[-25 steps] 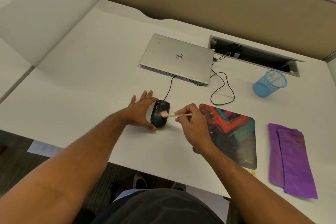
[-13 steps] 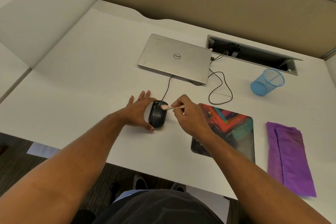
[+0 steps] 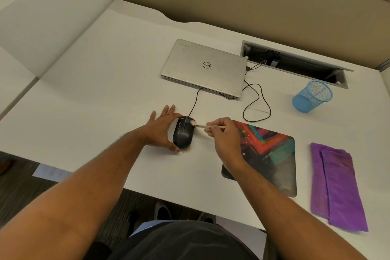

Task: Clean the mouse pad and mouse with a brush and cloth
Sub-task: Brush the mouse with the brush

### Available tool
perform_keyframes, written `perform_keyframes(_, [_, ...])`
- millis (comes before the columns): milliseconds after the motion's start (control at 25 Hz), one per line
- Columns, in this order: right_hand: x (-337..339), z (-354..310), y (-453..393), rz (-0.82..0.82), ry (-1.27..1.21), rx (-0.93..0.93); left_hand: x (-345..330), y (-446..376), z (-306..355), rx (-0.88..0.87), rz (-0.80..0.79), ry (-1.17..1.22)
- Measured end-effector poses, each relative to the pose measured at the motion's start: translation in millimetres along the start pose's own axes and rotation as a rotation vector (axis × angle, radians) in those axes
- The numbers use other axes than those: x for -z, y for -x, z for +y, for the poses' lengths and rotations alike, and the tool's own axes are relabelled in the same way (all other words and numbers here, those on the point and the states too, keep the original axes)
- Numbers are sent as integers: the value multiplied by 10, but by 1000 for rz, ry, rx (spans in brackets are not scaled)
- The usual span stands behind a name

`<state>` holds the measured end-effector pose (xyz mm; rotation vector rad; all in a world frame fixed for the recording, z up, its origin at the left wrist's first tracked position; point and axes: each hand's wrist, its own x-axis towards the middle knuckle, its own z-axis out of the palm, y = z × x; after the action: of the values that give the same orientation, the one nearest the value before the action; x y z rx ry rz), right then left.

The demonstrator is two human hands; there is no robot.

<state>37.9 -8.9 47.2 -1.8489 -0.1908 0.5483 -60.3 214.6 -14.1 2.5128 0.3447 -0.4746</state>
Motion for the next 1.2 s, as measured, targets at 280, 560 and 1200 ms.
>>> perform_keyframes(280, [248, 291, 499, -99, 178, 141, -21, -12, -20, 8, 0, -4])
perform_keyframes(560, [260, 186, 470, -105, -6, -19, 0, 36, 2, 28, -25, -9])
perform_keyframes(1200, [1751, 274, -128, 173, 36, -4, 147, -442, 1272, -33, 348, 79])
